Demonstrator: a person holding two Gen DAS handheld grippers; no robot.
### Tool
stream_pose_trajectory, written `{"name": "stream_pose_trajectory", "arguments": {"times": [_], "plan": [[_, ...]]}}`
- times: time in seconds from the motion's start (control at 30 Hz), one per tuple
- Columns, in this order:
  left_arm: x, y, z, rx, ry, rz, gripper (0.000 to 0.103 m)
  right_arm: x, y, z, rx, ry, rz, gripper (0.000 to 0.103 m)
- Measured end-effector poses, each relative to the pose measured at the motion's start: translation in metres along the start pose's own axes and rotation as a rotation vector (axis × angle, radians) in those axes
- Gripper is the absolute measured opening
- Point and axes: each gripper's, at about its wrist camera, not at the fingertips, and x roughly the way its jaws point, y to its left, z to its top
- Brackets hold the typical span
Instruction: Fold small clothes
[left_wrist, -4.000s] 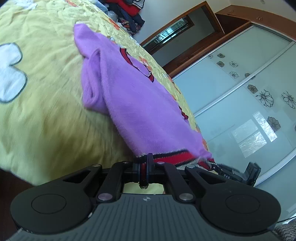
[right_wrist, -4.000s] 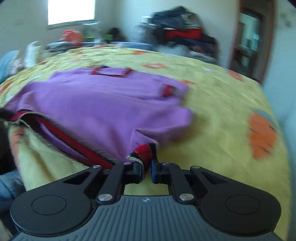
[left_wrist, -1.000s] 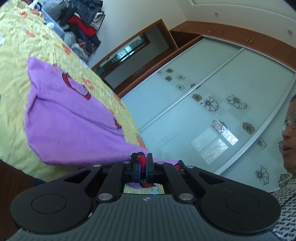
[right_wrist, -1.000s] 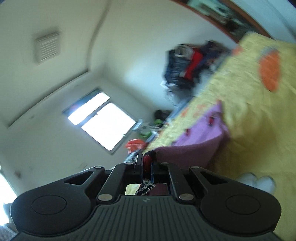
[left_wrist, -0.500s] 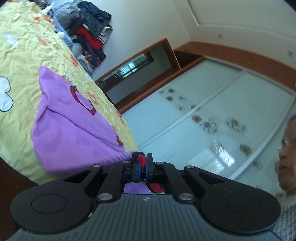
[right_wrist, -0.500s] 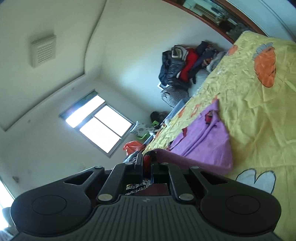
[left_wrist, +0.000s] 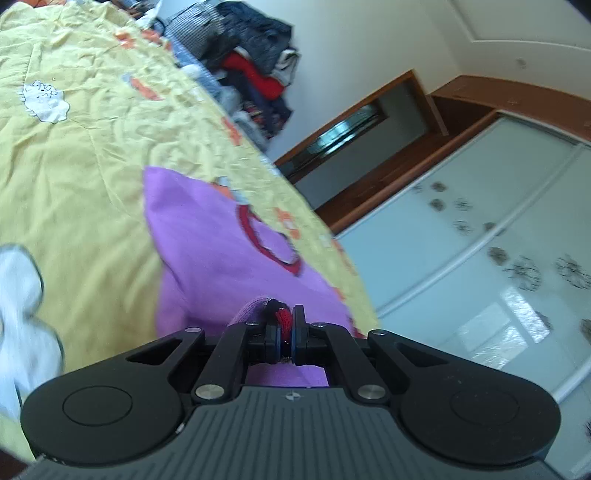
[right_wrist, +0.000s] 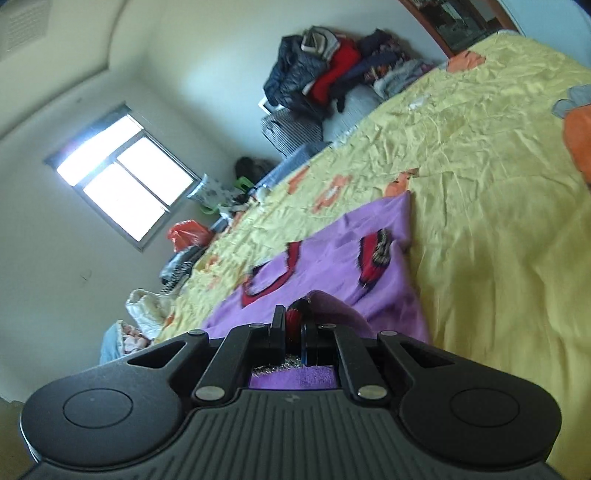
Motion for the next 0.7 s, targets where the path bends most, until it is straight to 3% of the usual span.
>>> {"name": "stream_pose_trajectory", "arguments": {"times": [0.23, 0.7], "plan": [[0.035, 0.007, 0.042, 0.032, 0.042, 0.061, 0.003, 0.051, -0.024, 0.03, 0.049, 0.041, -0.025, 0.007], [0.097, 0.043, 0.088, -0.043, 0.111, 0.119, 0.003, 0.122, -0.043, 0.082, 0.106, 0.179, -0.088, 0.007]]}}
